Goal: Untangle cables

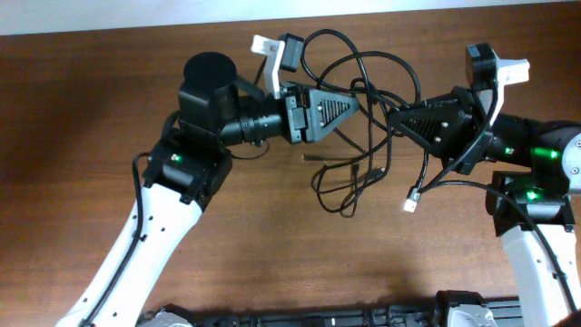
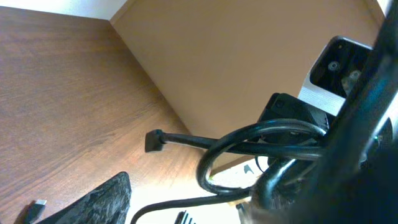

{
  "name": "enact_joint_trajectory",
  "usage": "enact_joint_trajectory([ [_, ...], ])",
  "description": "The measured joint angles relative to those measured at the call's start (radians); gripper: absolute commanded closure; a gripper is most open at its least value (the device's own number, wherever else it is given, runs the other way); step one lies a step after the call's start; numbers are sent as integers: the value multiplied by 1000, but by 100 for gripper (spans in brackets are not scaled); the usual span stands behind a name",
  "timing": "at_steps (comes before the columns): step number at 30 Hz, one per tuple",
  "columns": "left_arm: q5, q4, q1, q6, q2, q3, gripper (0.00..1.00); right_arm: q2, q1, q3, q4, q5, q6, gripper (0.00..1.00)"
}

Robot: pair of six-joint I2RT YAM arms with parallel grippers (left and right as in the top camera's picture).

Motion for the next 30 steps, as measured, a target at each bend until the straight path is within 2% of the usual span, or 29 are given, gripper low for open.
enact_joint_trajectory([
  [5, -41, 0, -38, -6, 0, 0, 38, 0, 0, 0, 10, 7, 46, 96],
  [8, -74, 0, -60, -13, 1, 0, 50, 0, 0, 0, 34, 11, 83, 96],
  [11, -102, 11, -78, -25, 1, 0, 57, 0, 0, 0, 55, 14, 117, 96],
  [12, -111, 17, -82, -26, 1, 0, 61, 0, 0, 0, 58, 14, 123, 96],
  [15, -126, 33, -99, -26, 1, 0, 92, 0, 0, 0, 58, 14, 137, 96],
  [16, -128, 34, -103, -29, 1, 0, 99, 0, 0, 0, 58, 14, 140, 96],
  [26, -140, 44, -105, -32, 2, 0, 100, 2, 0, 0, 59, 6, 144, 95],
  [28, -149, 35, -105, -32, 2, 0, 100, 2, 0, 0, 59, 1, 140, 75],
  [29, -152, 27, -104, -32, 2, 0, 100, 4, 0, 0, 59, -8, 127, 49],
  [30, -161, 14, -103, -32, 2, 0, 100, 6, 0, 0, 62, -17, 116, 1],
])
